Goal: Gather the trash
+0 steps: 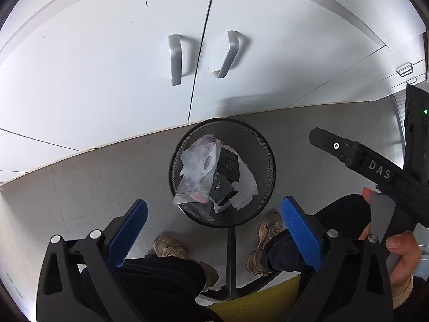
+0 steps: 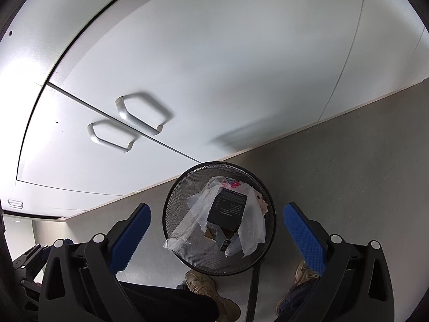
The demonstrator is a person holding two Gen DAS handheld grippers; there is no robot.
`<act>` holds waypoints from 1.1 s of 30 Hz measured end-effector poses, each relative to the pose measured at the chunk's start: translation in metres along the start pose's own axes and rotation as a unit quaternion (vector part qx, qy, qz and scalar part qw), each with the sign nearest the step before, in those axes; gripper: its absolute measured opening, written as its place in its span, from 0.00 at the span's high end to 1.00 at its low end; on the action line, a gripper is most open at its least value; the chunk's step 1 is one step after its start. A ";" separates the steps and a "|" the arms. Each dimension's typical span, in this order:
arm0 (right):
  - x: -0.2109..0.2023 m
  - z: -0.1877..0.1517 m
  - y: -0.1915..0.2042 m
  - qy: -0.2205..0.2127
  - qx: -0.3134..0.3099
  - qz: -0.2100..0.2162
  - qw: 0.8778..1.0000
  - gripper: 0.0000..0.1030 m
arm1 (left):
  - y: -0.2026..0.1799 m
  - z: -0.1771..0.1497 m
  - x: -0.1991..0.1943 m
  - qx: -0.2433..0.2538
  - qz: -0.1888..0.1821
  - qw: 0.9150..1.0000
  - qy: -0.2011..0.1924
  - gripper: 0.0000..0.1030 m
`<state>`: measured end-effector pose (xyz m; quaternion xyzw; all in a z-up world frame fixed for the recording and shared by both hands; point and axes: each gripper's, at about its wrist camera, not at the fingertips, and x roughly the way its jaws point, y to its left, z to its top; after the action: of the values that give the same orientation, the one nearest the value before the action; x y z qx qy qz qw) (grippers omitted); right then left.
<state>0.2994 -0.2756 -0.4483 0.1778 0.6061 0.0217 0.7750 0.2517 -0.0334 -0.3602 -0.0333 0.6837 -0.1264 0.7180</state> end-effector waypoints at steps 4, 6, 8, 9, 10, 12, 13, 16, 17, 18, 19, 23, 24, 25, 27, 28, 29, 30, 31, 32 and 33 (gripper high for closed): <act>-0.003 -0.002 -0.003 -0.004 0.005 0.001 1.000 0.03 | -0.001 -0.003 -0.004 0.000 -0.001 1.000 0.002 0.04; -0.006 -0.002 -0.003 -0.005 0.004 -0.002 1.000 0.03 | -0.004 -0.005 -0.009 0.005 -0.001 1.000 -0.005 0.04; -0.010 -0.002 -0.002 -0.007 0.003 -0.002 1.000 0.03 | -0.006 -0.006 -0.014 0.007 -0.011 1.000 -0.008 0.04; -0.013 -0.003 -0.001 -0.008 0.002 -0.004 1.000 0.03 | -0.007 -0.007 -0.014 0.007 -0.014 1.000 -0.008 0.04; -0.015 -0.003 0.000 -0.010 0.000 -0.004 1.000 0.03 | -0.009 -0.008 -0.016 0.009 -0.012 1.000 -0.009 0.04; -0.017 -0.004 0.002 -0.012 -0.004 -0.006 1.000 0.03 | -0.010 -0.008 -0.019 0.011 -0.009 1.000 -0.012 0.04; -0.018 -0.004 0.002 -0.013 -0.005 -0.007 1.000 0.03 | -0.011 -0.008 -0.020 0.012 -0.007 1.000 -0.014 0.04; -0.021 -0.005 0.004 -0.011 -0.006 -0.008 1.000 0.03 | -0.011 -0.009 -0.023 0.011 -0.016 1.000 -0.014 0.04; -0.022 -0.006 0.004 -0.012 -0.007 -0.008 1.000 0.03 | -0.011 -0.010 -0.025 0.010 -0.016 1.000 -0.016 0.04; -0.023 -0.006 0.005 -0.012 -0.008 -0.009 1.000 0.03 | -0.012 -0.010 -0.026 0.013 -0.010 1.000 -0.018 0.04; -0.024 -0.006 0.006 -0.013 -0.010 -0.011 1.000 0.03 | -0.013 -0.011 -0.028 0.016 -0.009 1.000 -0.021 0.04; -0.025 -0.007 0.006 -0.013 -0.011 -0.012 1.000 0.03 | -0.016 -0.013 -0.031 0.019 -0.009 1.000 -0.022 0.04; -0.026 -0.008 0.006 -0.013 -0.011 -0.012 1.000 0.03 | -0.016 -0.014 -0.031 0.019 -0.012 1.000 -0.020 0.04; -0.026 -0.008 0.006 -0.013 -0.010 -0.012 1.000 0.03 | -0.016 -0.014 -0.030 0.018 -0.017 1.000 -0.018 0.04; -0.026 -0.008 0.007 -0.013 -0.011 -0.013 1.000 0.03 | -0.018 -0.015 -0.029 0.021 -0.023 0.999 -0.017 0.04; -0.026 -0.008 0.007 -0.014 -0.012 -0.013 1.000 0.03 | -0.019 -0.016 -0.030 0.022 -0.022 0.999 -0.017 0.04; -0.026 -0.008 0.007 -0.013 -0.012 -0.013 1.000 0.03 | -0.020 -0.016 -0.029 0.023 -0.021 0.999 -0.016 0.04; -0.026 -0.008 0.007 -0.013 -0.012 -0.013 1.000 0.03 | -0.021 -0.017 -0.029 0.024 -0.021 0.999 -0.016 0.04; -0.026 -0.008 0.007 -0.013 -0.011 -0.012 1.000 0.03 | -0.021 -0.017 -0.030 0.022 -0.020 0.999 -0.016 0.04; -0.026 -0.008 0.007 -0.013 -0.011 -0.013 1.000 0.03 | -0.022 -0.017 -0.031 0.023 -0.020 0.999 -0.016 0.04; -0.026 -0.007 0.007 -0.013 -0.012 -0.012 1.000 0.03 | -0.022 -0.017 -0.031 0.022 -0.021 0.999 -0.016 0.04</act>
<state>0.2869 -0.2737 -0.4236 0.1612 0.5977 0.0175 0.7851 0.2307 -0.0455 -0.3259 -0.0334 0.6683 -0.1561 0.7266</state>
